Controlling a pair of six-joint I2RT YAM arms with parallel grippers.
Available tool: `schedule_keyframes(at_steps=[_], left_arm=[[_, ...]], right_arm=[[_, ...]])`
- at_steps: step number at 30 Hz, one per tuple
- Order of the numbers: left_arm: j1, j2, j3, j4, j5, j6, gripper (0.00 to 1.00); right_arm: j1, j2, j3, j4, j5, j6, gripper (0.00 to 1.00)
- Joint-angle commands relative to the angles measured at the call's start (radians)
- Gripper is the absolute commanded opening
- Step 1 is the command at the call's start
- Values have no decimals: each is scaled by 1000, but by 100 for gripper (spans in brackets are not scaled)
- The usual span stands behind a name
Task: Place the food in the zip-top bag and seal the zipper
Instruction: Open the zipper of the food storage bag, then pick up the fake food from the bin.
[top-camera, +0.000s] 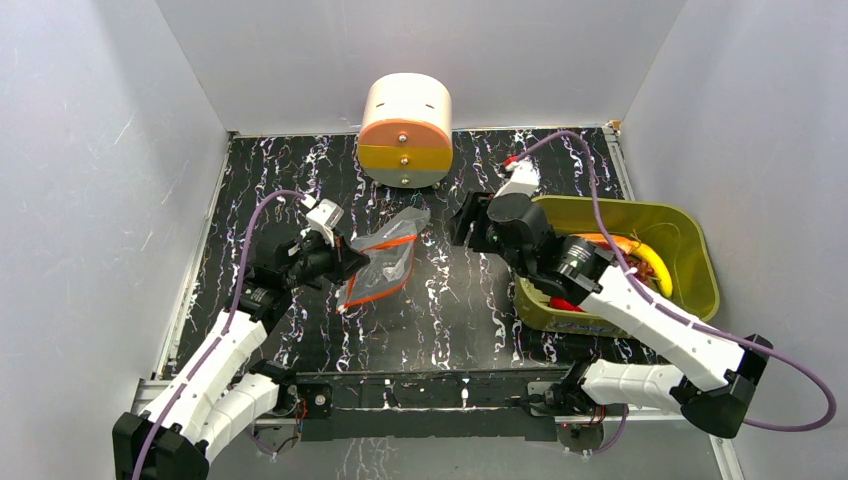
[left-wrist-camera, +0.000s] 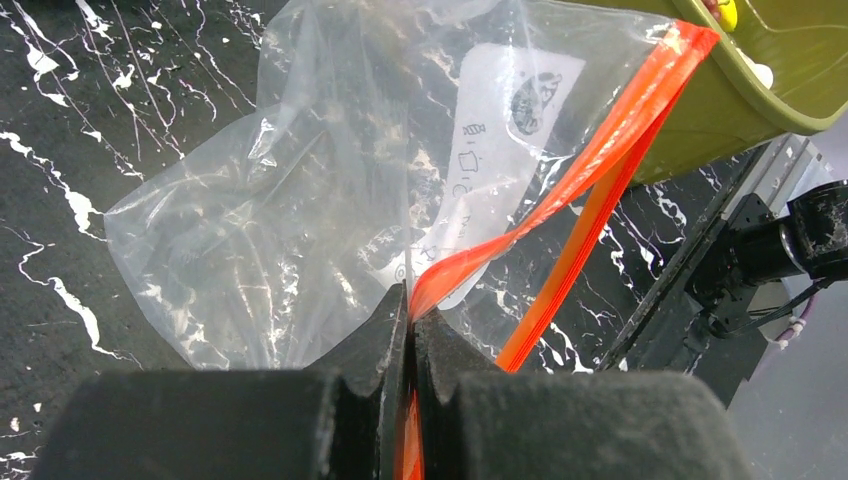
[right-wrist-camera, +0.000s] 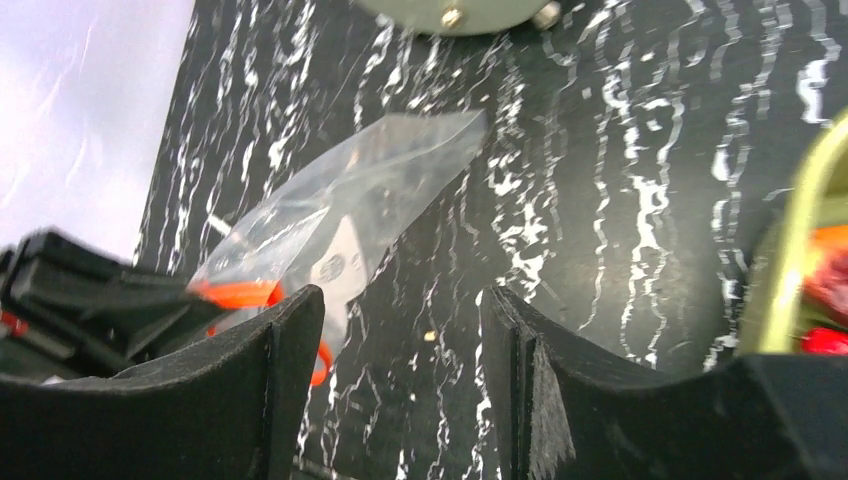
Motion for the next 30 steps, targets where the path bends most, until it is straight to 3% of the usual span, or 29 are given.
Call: schedule_keyframes(at_steps=[1, 10, 14, 19, 30], left_arm=[[5, -29, 24, 7, 13, 30, 0], [5, -63, 15, 14, 9, 27, 0], [4, -64, 16, 15, 5, 25, 0], [4, -75, 14, 15, 1, 23, 0], [5, -107, 12, -1, -22, 32, 0]], right_arm=[[-43, -52, 49, -52, 234, 56, 56], [-413, -20, 85, -143, 150, 122, 57], [-484, -16, 83, -168, 200, 186, 58], [-602, -22, 9, -85, 260, 206, 59], [-1007, 0, -175, 45, 66, 241, 57]])
